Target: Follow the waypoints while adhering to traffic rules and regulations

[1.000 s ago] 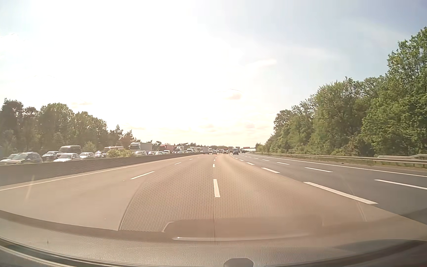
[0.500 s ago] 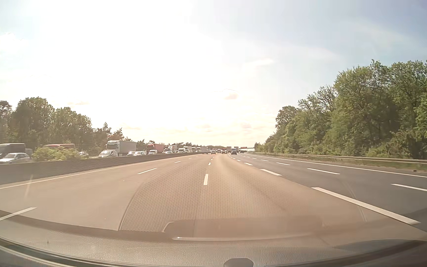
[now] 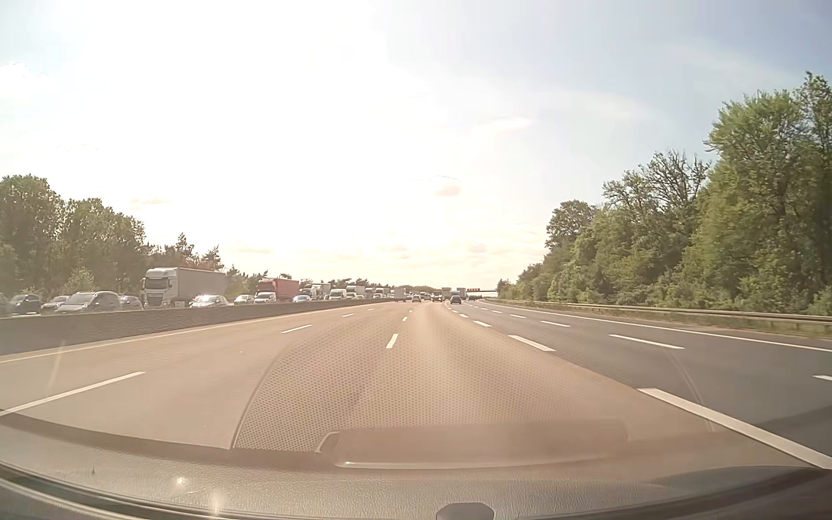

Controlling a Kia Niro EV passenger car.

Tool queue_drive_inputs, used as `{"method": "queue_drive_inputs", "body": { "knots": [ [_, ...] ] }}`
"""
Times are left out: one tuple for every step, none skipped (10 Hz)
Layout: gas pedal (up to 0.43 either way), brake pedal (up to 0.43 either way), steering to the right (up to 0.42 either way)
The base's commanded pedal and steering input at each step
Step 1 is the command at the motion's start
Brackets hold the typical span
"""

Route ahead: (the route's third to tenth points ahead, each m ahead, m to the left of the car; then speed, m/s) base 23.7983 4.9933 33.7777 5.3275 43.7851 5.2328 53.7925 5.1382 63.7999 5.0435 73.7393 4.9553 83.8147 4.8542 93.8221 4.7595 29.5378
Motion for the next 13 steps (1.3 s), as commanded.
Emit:
{"method": "queue_drive_inputs", "body": {
  "knots": [
    [0.378, 0.0, 0.001],
    [0.378, 0.0, 0.001],
    [0.378, 0.0, 0.001],
    [0.37, 0.0, 0.0],
    [0.37, 0.0, 0.0],
    [0.37, 0.0, 0.0],
    [0.37, 0.0, 0.0],
    [0.37, 0.0, 0.001],
    [0.37, 0.0, 0.0],
    [0.37, 0.0, 0.001],
    [0.37, 0.0, 0.001],
    [0.37, 0.0, 0.001],
    [0.37, 0.0, 0.001]
  ]
}}
